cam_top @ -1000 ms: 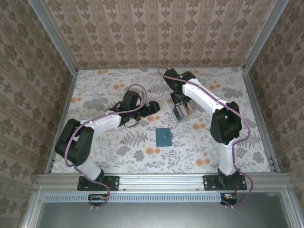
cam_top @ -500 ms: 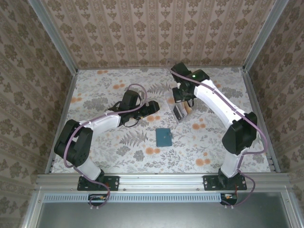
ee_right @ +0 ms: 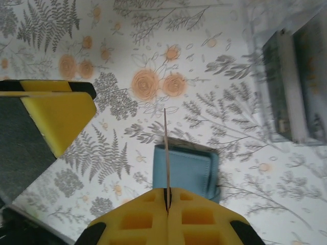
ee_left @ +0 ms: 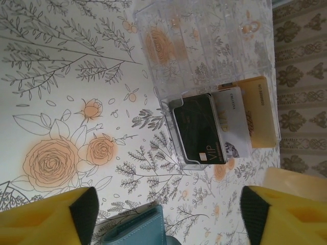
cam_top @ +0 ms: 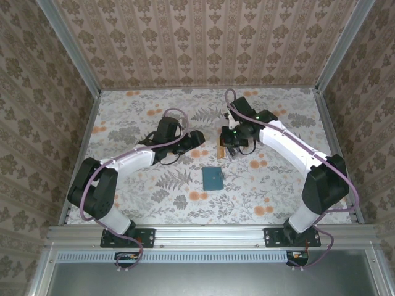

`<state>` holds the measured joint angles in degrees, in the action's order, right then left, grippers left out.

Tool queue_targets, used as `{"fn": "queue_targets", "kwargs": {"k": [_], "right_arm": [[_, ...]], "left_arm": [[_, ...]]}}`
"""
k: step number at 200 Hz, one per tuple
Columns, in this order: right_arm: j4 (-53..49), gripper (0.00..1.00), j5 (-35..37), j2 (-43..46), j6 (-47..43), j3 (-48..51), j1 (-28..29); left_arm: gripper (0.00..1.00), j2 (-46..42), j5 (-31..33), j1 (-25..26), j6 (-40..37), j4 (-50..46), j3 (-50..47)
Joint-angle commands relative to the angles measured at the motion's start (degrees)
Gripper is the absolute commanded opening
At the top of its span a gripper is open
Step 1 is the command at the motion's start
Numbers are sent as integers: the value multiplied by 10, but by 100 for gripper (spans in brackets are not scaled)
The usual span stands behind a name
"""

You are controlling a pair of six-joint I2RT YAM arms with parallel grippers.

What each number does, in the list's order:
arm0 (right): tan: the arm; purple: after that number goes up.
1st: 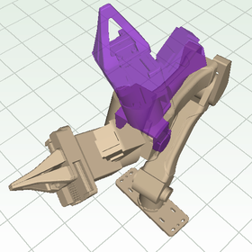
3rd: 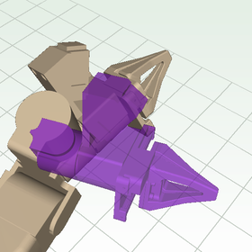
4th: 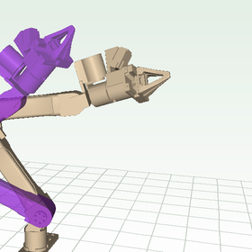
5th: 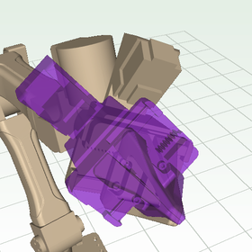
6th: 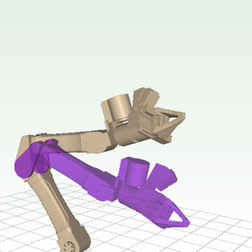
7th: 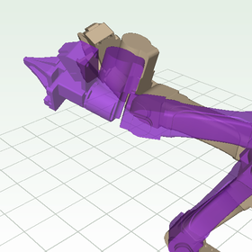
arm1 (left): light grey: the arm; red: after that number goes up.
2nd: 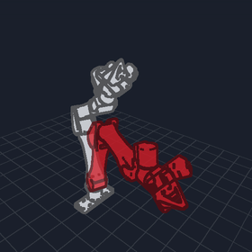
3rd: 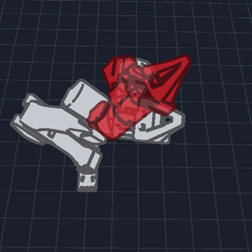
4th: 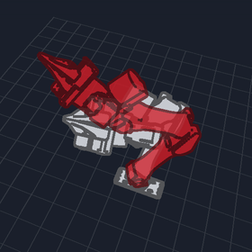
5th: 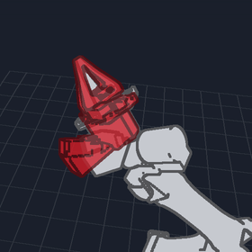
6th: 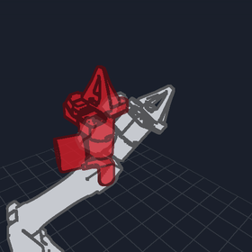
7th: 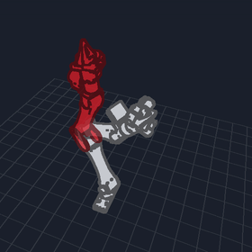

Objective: Put the credit cards into the card holder

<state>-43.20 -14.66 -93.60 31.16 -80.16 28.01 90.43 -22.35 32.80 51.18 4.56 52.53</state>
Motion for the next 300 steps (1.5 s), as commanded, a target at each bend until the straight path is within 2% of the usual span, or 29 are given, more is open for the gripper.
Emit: {"fn": "queue_targets", "kwargs": {"k": [1,17,42,107,153,221,300], "right_arm": [[76,0,-57,29,48,27,-3],[88,0,-60,26,57,37,-2],[42,0,-30,-6,69,23,7],[-95,0,98,-116,56,-34,99],[-157,0,171,-150,60,-62,130],[-186,0,196,-158,54,-63,130],[-154,0,193,-172,58,-27,123]], "left_arm": [[66,-18,-22,-8,30,28,-11],[62,-19,-28,-8,37,35,-12],[62,-30,-10,-12,35,15,-15],[62,-60,48,-21,40,-37,-52],[62,-83,89,-27,41,-76,-68],[62,-76,86,-30,39,-75,-66],[62,-70,85,-30,39,-74,-63]]}}
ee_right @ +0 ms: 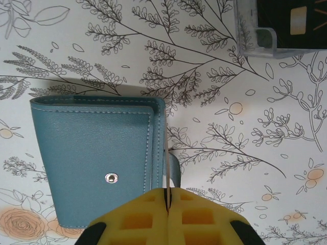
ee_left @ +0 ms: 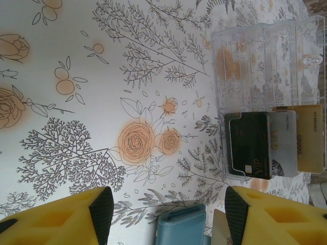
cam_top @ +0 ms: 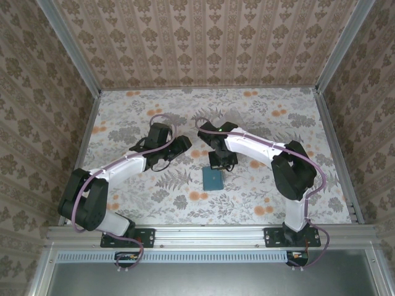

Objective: Put the credit cards into the card holder

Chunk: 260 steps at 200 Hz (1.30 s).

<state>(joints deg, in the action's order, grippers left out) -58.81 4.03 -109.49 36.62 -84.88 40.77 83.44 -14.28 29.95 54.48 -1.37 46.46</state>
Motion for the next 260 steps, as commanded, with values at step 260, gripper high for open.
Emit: {"fn": "queue_targets", "kwargs": {"k": [260], "right_arm": [[44,12,-31,58,16,106,-15]], "left_arm": [[62,20,-7,5,6,-13,12]]}}
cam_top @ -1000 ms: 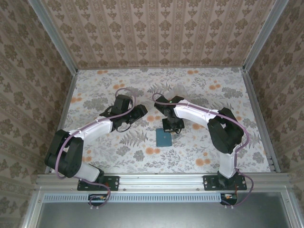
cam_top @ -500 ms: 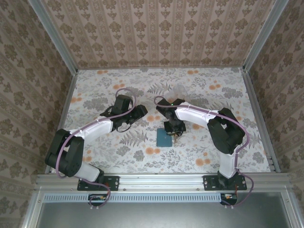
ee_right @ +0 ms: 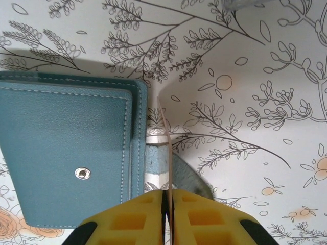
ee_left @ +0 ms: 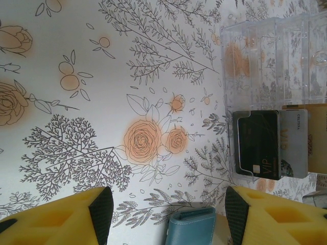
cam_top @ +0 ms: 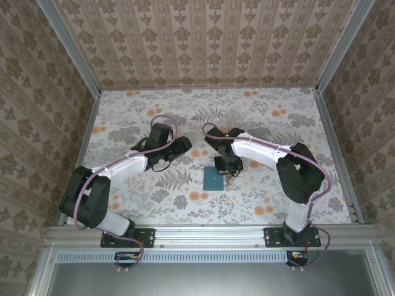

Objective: Put the credit cards into the card holder

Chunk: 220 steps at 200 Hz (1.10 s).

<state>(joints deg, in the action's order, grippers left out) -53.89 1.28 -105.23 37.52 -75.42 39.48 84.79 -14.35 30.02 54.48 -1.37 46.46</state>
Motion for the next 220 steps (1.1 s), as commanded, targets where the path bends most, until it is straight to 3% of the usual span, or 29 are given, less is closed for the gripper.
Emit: {"fn": "queue_targets", "kwargs": {"k": [1,42,76,124,220], "right_arm": [[-5,12,-3,16,7,12,-2],[3,0,1,34,11,21,-2],[42,0,-24,65,19,54,-10],[112,0,-65,86,28,119,-35],[219,0,-124,144,50,231,-76]], "left_arm": [[62,7,-6,5,6,-13,12],[62,8,-9,10,-7,-22,18],[65,10,17,35,-67,-92,49],[83,51,80,111,-168,-236,127],[100,186,122,222,-206,-372,272]]}}
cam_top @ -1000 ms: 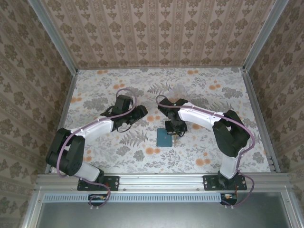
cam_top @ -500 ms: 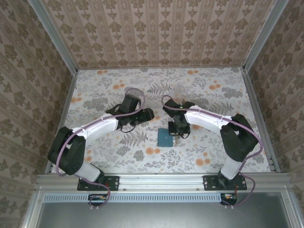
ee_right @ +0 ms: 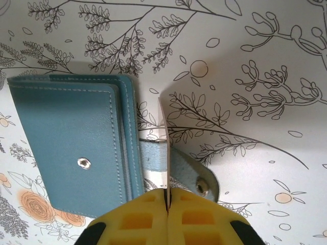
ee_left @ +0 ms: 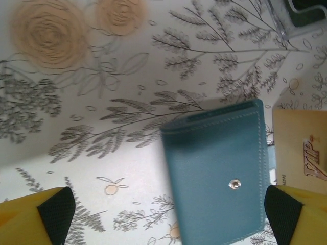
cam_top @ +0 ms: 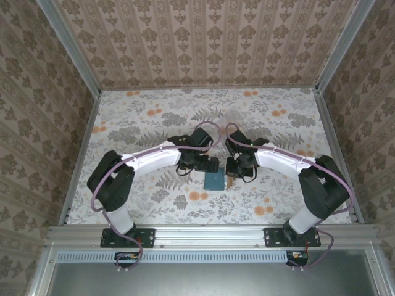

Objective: Put the credit cards into the card holder

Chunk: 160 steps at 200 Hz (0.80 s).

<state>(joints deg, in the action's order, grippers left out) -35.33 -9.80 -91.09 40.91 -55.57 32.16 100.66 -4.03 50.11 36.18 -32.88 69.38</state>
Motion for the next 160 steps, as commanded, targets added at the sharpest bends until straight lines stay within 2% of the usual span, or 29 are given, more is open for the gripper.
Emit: {"fn": "queue_targets", "kwargs": {"k": [1,45,109,160], "right_arm": [[34,0,-13,3,16,34,-3],[62,0,-15,21,26,70,-14],[83,0,-21,30,35,95,-21],[79,0,-12,26,37,94,-23]], "left_arm": [[100,28,19,22,-23,-57,45],[100,73,14,45,-10,-72,80],[100,112,2,51,3,-66,93],[100,130,40,53,13,-89,97]]}}
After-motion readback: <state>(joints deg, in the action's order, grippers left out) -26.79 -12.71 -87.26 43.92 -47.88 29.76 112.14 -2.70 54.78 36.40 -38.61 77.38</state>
